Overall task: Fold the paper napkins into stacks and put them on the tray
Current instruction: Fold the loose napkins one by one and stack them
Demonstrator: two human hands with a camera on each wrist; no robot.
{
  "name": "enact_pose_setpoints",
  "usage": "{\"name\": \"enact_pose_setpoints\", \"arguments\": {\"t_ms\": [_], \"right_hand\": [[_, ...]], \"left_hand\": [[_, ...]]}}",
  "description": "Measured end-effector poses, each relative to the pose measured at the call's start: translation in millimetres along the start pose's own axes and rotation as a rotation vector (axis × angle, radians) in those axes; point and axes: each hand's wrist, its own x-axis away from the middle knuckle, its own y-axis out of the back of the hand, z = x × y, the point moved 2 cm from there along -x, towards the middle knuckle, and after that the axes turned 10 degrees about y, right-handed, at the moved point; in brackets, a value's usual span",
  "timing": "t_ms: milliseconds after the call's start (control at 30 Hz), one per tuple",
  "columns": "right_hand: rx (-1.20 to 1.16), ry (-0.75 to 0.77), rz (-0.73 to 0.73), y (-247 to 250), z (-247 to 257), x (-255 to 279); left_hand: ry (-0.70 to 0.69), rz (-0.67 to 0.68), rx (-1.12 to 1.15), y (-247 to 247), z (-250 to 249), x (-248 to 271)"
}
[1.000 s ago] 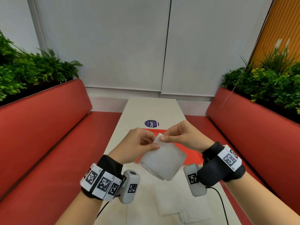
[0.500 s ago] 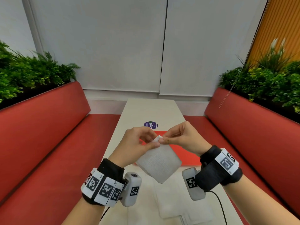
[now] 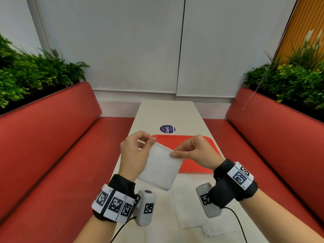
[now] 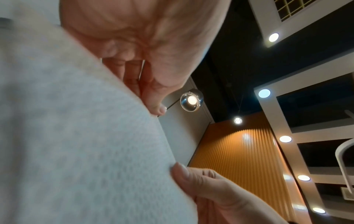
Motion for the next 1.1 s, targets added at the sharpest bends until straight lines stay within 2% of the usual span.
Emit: {"name": "enact_pose_setpoints", "arguments": {"t_ms": [67, 133, 200, 300, 400, 467, 633, 733, 900, 1000, 1100], "right_hand": [[-0.119, -0.045, -0.035, -10, -8, -2], [-0.242, -0.109, -0.072, -27, -15, -4], [-0.309, -0.167, -0.094, -47, -21, -7], [-0.400, -0.263, -0.133, -81, -30, -13], [-0.504, -0.371, -0.104, -117, -45, -16], [-0.447, -0.367, -0.081, -141, -59, -18], [-0.132, -0.382, -0.116, -181, -93, -24], [0.022, -0.475, -0.085, -198, -111, -24], [0.162, -0.564, 0.059, -211, -122, -12], [0.195, -0.577, 0.065, -196, -128, 8], [0.300, -0.650, 0.046, -152, -137, 41]], "left_hand": [[0.058, 0.045, 0.062, 7, 10, 6], [0.152, 0.174, 0.172, 14, 23, 13], [0.198, 0.234, 0.229, 23, 39, 16], [0.206, 0.158, 0.170, 44, 66, 14], [0.356, 0.091, 0.123, 62, 107, 9], [0.427, 0.113, 0.064, 67, 132, 5], [0.602, 0.263, -0.076, 63, 183, 1], [0.593, 0.257, -0.219, 57, 201, 3], [0.559, 0.278, -0.427, 42, 227, 8], [0.536, 0.296, -0.586, 37, 229, 14], [0.364, 0.173, -0.801, 27, 201, 22]]}}
